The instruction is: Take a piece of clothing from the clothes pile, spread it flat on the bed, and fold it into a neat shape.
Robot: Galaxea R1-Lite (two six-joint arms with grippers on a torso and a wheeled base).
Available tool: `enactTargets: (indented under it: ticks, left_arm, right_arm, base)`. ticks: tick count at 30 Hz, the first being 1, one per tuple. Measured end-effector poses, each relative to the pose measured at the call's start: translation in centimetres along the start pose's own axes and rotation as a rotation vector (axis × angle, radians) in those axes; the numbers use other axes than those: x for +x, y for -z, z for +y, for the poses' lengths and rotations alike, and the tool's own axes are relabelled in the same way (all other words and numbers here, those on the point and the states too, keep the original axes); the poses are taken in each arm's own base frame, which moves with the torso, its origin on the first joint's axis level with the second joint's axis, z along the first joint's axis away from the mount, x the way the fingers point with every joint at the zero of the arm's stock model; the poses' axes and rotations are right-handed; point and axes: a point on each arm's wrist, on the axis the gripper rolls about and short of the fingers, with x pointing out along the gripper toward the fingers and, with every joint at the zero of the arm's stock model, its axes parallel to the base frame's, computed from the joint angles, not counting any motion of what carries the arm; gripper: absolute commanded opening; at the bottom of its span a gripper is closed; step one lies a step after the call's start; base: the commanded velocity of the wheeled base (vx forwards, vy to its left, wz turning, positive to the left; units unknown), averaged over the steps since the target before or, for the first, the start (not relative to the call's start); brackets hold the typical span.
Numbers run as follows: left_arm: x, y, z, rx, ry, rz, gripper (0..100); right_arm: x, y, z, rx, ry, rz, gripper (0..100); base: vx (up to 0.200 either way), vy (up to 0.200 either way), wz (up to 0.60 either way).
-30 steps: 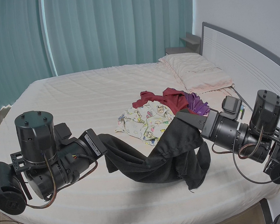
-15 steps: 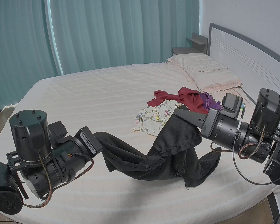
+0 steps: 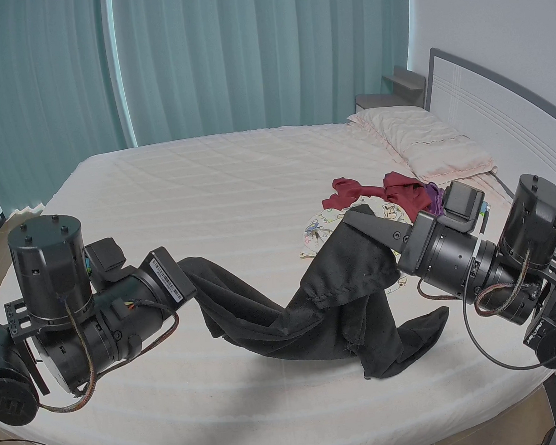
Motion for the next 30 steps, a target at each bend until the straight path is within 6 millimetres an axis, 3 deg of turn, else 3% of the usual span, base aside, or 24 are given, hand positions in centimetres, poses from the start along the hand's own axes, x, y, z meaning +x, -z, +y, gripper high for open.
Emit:
enactTargets:
  ticks: [12,21,30]
  left_arm:
    - [-0.2,0.0,0.1,-0.001,-0.001,0.002,0]
    - [-0.3,0.1,0.2,-0.001,0.003,0.010,0]
    - [-0.7,0.9,0.8,0.014,-0.017,0.058,0]
  right_arm:
    - [-0.4,-0.2,-0.1,-0.001,0.007,-0.006,0]
    - [-1.3,-0.1,-0.8,0.007,0.036,0.002,0]
    - [-3.6,0.4,-1.4,0.017,0.069,0.025,0]
  base:
    - [0.000,0.200,0.00]
    - [0.000,0.000,0.00]
    - [-0.200,0.000,0.00]
